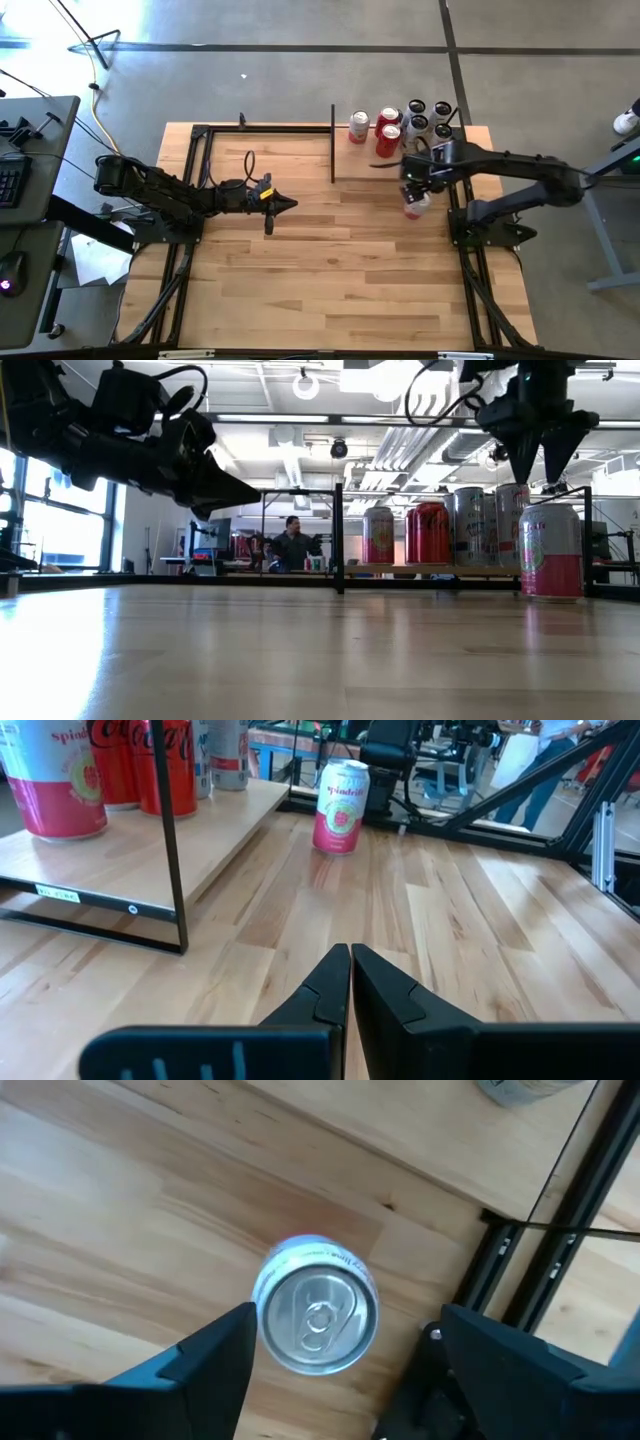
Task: Place canned beverage on shelf
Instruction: Put the white and orange soda can on the shelf aligned with the other white and orange soda can
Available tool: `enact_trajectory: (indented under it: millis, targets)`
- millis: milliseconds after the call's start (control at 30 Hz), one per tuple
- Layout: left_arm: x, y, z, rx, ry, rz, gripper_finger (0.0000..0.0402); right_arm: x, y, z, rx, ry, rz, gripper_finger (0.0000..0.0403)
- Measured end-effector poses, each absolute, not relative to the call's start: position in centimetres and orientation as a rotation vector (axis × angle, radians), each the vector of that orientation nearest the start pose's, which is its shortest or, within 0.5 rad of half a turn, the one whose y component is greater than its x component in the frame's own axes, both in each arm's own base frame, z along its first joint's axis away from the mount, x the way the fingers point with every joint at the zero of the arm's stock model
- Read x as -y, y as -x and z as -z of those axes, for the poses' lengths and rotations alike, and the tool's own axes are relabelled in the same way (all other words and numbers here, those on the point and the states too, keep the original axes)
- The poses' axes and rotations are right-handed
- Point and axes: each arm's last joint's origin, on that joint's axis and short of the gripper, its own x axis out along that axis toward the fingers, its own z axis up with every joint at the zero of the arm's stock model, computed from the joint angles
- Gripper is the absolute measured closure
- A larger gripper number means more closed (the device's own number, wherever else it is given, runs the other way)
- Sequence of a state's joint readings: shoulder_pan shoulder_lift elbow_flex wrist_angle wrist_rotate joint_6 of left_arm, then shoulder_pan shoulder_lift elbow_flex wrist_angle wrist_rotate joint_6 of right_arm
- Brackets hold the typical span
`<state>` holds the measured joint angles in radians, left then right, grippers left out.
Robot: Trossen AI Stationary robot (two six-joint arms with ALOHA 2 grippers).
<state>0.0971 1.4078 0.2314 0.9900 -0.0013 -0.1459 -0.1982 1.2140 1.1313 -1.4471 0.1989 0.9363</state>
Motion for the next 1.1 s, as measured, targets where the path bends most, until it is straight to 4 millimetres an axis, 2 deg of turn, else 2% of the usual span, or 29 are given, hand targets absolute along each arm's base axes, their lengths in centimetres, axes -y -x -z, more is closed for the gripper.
enact_trajectory:
  millis: [367,967,1100]
  targets:
    - [-2.0,-22.1,-14.2,-0.186,0.154,-0.100,0.0394,5.1,-19.4,-27.5,-1.403,-0.698,1.007,0.0103]
    - [-1.9,-22.1,-14.2,-0.189,0.155,-0.086,0.0394,5.1,-19.6,-27.4,-1.393,-0.710,1.023,0.0103]
    - [-1.9,-22.1,-14.2,-0.192,0.156,-0.086,0.0394,4.9,-19.2,-25.5,-1.438,-0.718,1.016,0.0103]
